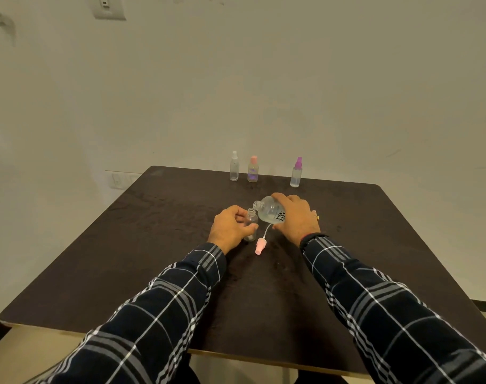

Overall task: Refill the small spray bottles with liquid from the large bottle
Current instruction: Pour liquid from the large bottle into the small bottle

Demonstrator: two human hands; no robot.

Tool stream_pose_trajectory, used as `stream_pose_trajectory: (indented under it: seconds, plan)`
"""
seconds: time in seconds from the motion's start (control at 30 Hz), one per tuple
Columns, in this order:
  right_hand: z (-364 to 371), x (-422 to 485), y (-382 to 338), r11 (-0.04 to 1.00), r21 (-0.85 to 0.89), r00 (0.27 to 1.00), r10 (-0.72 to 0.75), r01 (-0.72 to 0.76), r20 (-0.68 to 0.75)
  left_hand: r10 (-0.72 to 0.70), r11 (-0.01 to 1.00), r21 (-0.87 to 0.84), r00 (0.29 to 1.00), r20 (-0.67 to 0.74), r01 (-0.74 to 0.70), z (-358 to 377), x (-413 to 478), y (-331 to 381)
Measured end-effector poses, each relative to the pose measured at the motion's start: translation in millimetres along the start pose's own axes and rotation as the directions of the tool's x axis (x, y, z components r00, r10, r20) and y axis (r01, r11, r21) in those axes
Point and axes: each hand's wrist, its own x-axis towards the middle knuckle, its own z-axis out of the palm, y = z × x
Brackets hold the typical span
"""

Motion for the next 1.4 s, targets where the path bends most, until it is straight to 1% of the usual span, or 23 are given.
stream_pose_trajectory:
  seconds: [0.5,0.63,1.0,1.4]
  plan:
    - [-6,0,-4,0.992,-0.118,0.999,-0.044,0.040,-0.025,-0.014,1.000,-0.001,1.000,0.004,0.014,0,-1,4]
    - [-8,1,-4,0.990,-0.133,0.998,-0.052,0.047,-0.035,-0.011,1.000,0.012,1.000,-0.009,0.011,0,-1,4]
    - [-9,4,-5,0.988,-0.148,0.998,-0.056,0.051,-0.034,-0.022,1.000,0.004,1.000,0.007,0.022,-1,-4,8]
    - [-10,7,-5,0.976,-0.200,0.994,-0.096,0.083,-0.053,-0.014,0.999,0.033,1.000,0.002,0.014,-2,-4,6]
